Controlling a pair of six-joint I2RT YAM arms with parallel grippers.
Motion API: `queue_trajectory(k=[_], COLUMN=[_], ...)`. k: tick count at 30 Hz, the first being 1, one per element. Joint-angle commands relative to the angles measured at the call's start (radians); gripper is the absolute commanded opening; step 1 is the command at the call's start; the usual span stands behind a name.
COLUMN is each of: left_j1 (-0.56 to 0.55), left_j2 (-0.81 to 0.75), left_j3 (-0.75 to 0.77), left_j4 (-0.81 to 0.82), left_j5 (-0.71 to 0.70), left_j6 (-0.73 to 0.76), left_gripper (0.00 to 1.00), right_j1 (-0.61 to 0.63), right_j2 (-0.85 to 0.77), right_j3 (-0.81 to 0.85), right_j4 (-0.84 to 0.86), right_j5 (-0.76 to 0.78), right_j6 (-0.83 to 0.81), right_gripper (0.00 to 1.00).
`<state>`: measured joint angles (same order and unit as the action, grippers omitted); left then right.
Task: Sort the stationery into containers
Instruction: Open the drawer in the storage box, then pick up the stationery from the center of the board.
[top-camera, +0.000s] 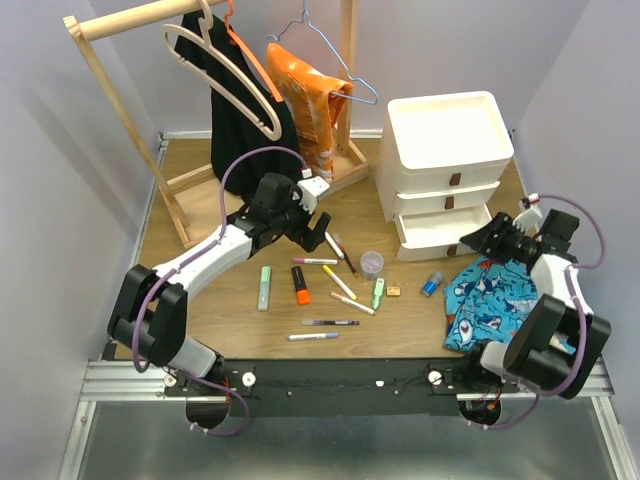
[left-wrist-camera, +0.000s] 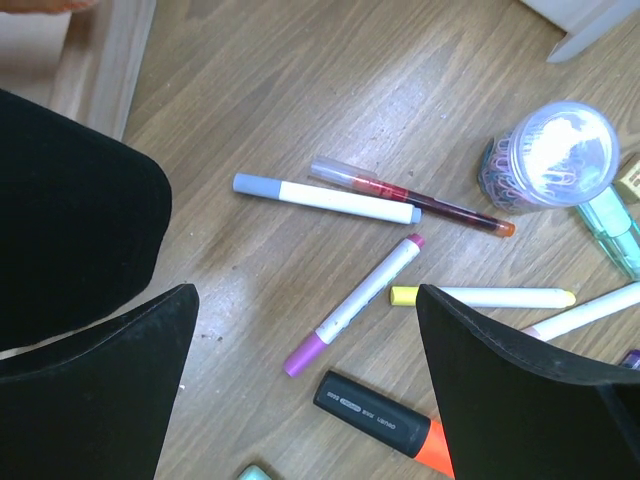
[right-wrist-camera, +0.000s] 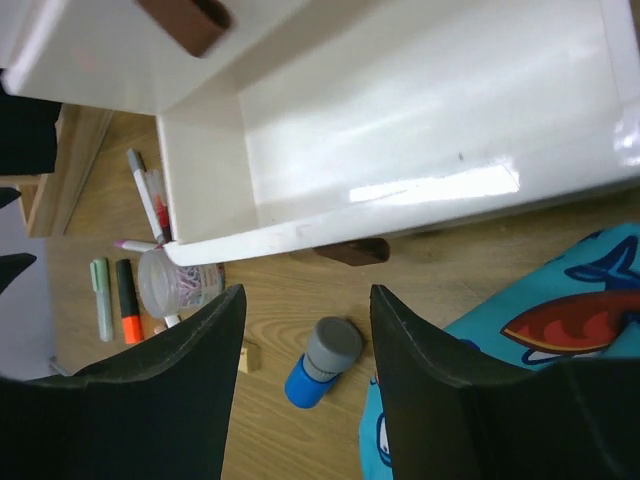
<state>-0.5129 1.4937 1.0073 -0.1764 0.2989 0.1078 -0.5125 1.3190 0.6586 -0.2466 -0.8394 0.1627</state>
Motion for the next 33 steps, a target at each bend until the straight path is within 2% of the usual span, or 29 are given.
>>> queue_trajectory(k=[1,2,5,6,7,10,14,17,18,19,20,21,23,24,27,30,33], left_j1=[-0.007,-0.007,-0.007,-0.007,-0.007,-0.007,-0.007,-0.007,-0.007,-0.007,-0.007,-0.007,-0.007,-0.007,-0.006,-0.006,-0.006], left_j2=[-0.073,-0.094,-0.137,-0.147,-0.156,-0.193,-0.236,-0.26,-0.266,-0.273,-0.279,-0.292,-0.3,-0.306,-0.316,-0.323,-0.328], left_j3=[-0.013,-0.018,-0.05,-0.055,-0.061,-0.082,-0.118,-0.134,-0.137,-0.147,-0.153,-0.157,-0.173,-0.176,-0.185,-0.193,-0.194], left_j4=[0.009,0.008,0.012,0.011,0.009,0.017,0.034,0.014,0.009,0.006,0.003,0.003,0.003,0.003,-0.003,-0.005,-0.015], left_j5=[-0.001,0.002,-0.003,-0.007,-0.007,-0.004,-0.003,0.003,0.002,0.0,-0.007,-0.014,-0.018,-0.02,-0.02,-0.023,-0.032], left_j6=[0.039,0.056,0.079,0.084,0.087,0.102,0.115,0.116,0.116,0.116,0.119,0.122,0.124,0.125,0.119,0.121,0.122], left_gripper=[0.99,0.99,0.99,0.99,0.99,0.99,0.99,0.99,0.99,0.99,0.99,0.99,0.99,0.99,0.99,0.99,0.99], right_j1=[-0.011,-0.005,0.005,0.006,0.011,0.038,0.097,0.19,0.265,0.31,0.36,0.475,0.573,0.663,0.82,0.925,0.974], right_j2=[-0.127,-0.135,-0.101,-0.043,-0.011,0.119,0.143,0.073,0.037,0.004,-0.068,-0.099,-0.148,-0.167,-0.15,-0.118,-0.061], right_j3=[0.15,0.186,0.326,0.417,0.458,0.609,0.656,0.615,0.592,0.566,0.531,0.462,0.396,0.341,0.282,0.219,0.196], right_j4=[-0.212,-0.279,-0.507,-0.599,-0.799,-1.124,-1.137,-1.044,-1.001,-0.955,-0.833,-0.765,-0.627,-0.596,-0.531,-0.433,-0.361], right_j5=[-0.042,-0.137,-0.168,-0.173,-0.171,-0.113,0.012,0.08,0.086,0.092,0.123,0.146,0.189,0.206,0.273,0.335,0.393], right_j6=[-0.158,-0.272,-0.538,-0.645,-0.893,-1.333,-1.474,-1.499,-1.482,-1.436,-1.39,-1.335,-1.225,-1.194,-1.094,-0.993,-0.974], right_gripper=[0.61,0.61,0.61,0.61,0.61,0.58,0.58,0.59,0.59,0.59,0.6,0.6,0.6,0.6,0.61,0.61,0.61])
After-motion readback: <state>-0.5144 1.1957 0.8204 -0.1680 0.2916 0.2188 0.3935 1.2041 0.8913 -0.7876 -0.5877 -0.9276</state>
